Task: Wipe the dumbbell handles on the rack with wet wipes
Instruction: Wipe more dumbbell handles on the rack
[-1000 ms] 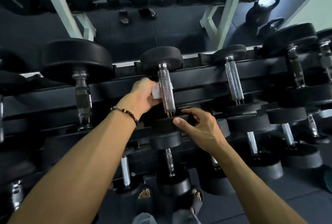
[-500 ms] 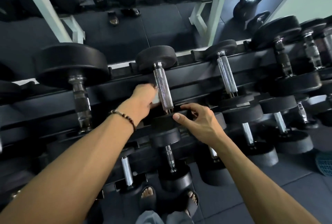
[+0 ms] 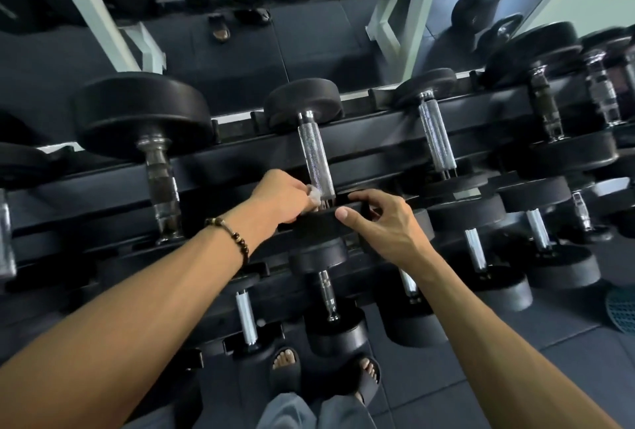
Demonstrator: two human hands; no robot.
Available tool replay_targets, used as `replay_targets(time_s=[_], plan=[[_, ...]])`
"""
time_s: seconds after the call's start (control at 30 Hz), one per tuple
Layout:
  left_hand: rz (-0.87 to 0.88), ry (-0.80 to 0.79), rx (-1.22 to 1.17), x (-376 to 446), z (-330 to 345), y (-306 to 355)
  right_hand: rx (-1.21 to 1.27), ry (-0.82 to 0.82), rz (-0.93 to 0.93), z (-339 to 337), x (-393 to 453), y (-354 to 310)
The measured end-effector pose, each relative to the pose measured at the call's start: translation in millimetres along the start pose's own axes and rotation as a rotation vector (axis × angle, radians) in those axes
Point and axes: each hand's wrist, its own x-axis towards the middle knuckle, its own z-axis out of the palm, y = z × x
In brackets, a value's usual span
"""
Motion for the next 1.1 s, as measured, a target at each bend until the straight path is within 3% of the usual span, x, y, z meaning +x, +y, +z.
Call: replay_targets(time_s=[0.07,0.17,0.37,0.57,0.67,0.77,0.87,1.0,1.1], plan=[[0.034,0.048,0.09,-3,-1,0,-0.002,0.01,-0.008,0,-1,-1],[0.013,0.089,0.039,7,3,4,-0.014,-0.002,-0.013,-2,-1,-4],[0.035,-0.123,0.121,12,-5,-1,0.021,0.017,-0.02,1,-5,-7],[-0.07,-0.287,-0.275,31,-9,10,0.024,-0.002,-0.024,-1,-3,-4],[-0.02,-0.224,-0.414,37,-25,18,0.03,0.019,-0.016,1,-4,-4],[-0.021,-0.262,-0.301,32,-21,7,0.024,0.036,-0.014,5,-7,-3],[-0.037,-0.411,-0.161,27,-11,-6,0.016,0.033,-0.008,4,-6,-4],[0.025,-0.201,-0.407,44,-23,13,0.015,0.016,0.005,1,-7,-8],[0.107,-0.25,-0.418,54,-37,22,0.019,0.006,0.012,1,-9,-8]])
